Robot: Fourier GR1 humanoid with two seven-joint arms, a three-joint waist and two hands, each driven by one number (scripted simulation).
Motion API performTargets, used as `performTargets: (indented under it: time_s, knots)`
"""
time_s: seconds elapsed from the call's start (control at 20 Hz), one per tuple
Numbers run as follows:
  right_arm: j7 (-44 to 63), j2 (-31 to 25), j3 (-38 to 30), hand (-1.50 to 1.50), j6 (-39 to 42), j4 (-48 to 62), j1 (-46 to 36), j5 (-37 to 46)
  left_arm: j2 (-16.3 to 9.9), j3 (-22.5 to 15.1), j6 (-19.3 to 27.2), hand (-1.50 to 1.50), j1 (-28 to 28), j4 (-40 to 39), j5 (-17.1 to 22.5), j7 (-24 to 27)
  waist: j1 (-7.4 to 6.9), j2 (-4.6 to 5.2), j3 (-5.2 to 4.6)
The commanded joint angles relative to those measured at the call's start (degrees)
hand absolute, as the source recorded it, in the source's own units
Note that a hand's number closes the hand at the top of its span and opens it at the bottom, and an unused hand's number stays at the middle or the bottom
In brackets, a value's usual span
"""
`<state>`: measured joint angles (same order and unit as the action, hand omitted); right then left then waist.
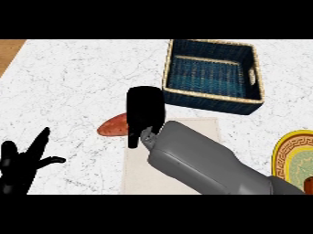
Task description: Pick the sweet potato from the placemat and place it in the basket
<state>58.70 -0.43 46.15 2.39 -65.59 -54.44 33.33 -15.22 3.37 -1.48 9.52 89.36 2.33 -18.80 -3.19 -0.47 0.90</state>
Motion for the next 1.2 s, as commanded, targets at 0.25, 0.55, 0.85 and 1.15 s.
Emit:
performTargets:
  time_s: [0.25,0.55,0.85,1.15]
  knots:
    - [12.25,0.40,-9.68,1.50,-26.67,-10.78,-12.02,5.11,3.58,-2.89,-0.80,0.00,-0.01,-3.65,-0.01,0.12,1.09,-0.17,-1.15]
    - [20.92,0.40,-16.07,1.50,-24.51,-10.23,-22.77,9.74,3.94,-2.21,-0.91,0.00,1.55,-2.92,0.10,-0.13,2.41,-0.48,-1.16]
    - [24.18,0.39,-24.57,1.50,-20.48,-4.31,-31.42,14.38,3.65,-0.76,-1.21,0.00,2.30,-2.56,0.32,0.67,2.95,-0.21,-1.16]
    - [21.58,-0.43,-33.49,1.50,-17.32,2.25,-37.12,16.90,4.80,-1.23,-1.01,0.00,1.86,-2.87,-0.40,0.70,3.54,0.24,-1.11]
